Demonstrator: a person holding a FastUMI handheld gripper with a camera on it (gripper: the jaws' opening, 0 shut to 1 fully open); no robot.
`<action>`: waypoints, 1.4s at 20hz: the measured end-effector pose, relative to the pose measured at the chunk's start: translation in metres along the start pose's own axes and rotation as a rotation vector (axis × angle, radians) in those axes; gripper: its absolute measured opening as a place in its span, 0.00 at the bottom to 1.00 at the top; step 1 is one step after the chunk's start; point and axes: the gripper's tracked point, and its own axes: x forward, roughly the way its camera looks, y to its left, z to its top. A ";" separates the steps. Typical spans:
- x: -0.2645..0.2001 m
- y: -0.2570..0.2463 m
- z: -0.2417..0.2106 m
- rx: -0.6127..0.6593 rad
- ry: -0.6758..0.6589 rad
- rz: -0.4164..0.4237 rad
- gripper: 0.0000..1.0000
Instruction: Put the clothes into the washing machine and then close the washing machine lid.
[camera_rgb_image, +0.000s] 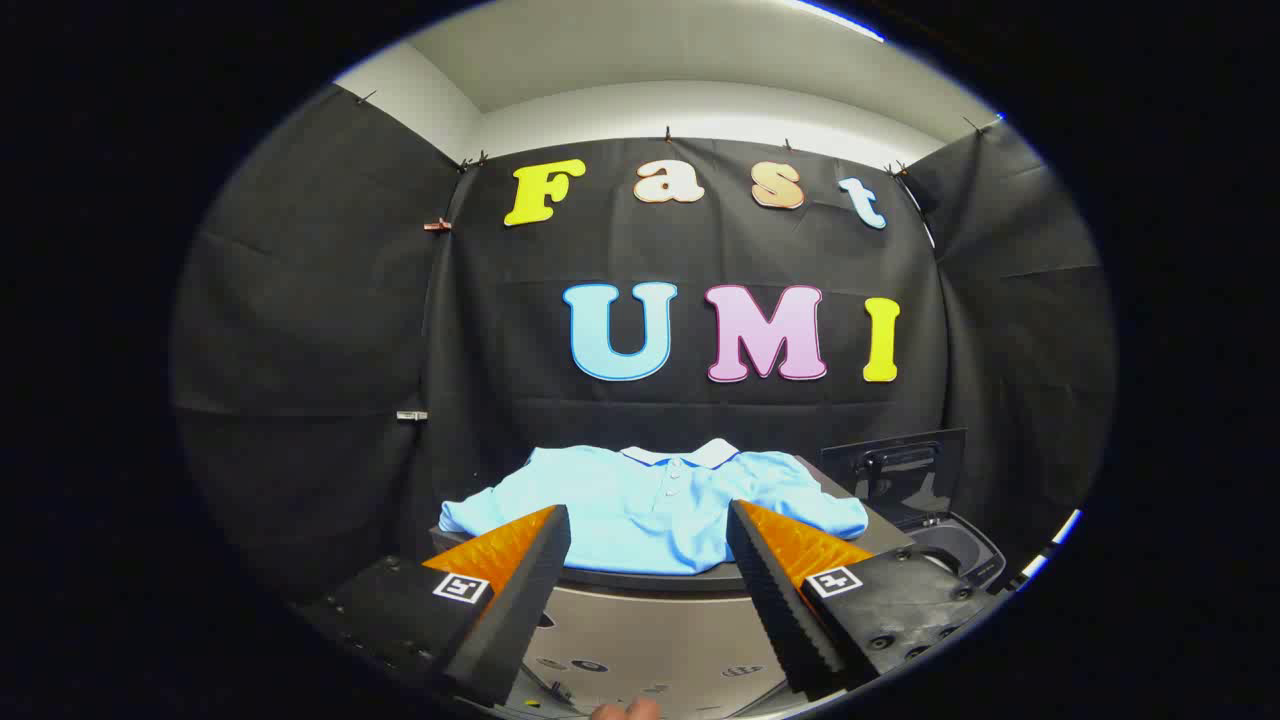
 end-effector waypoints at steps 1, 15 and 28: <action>0.000 0.001 0.000 0.002 0.000 0.003 0.99; 0.001 0.002 -0.003 0.009 0.008 0.007 0.99; 0.011 -0.001 0.000 0.039 0.105 -0.011 0.99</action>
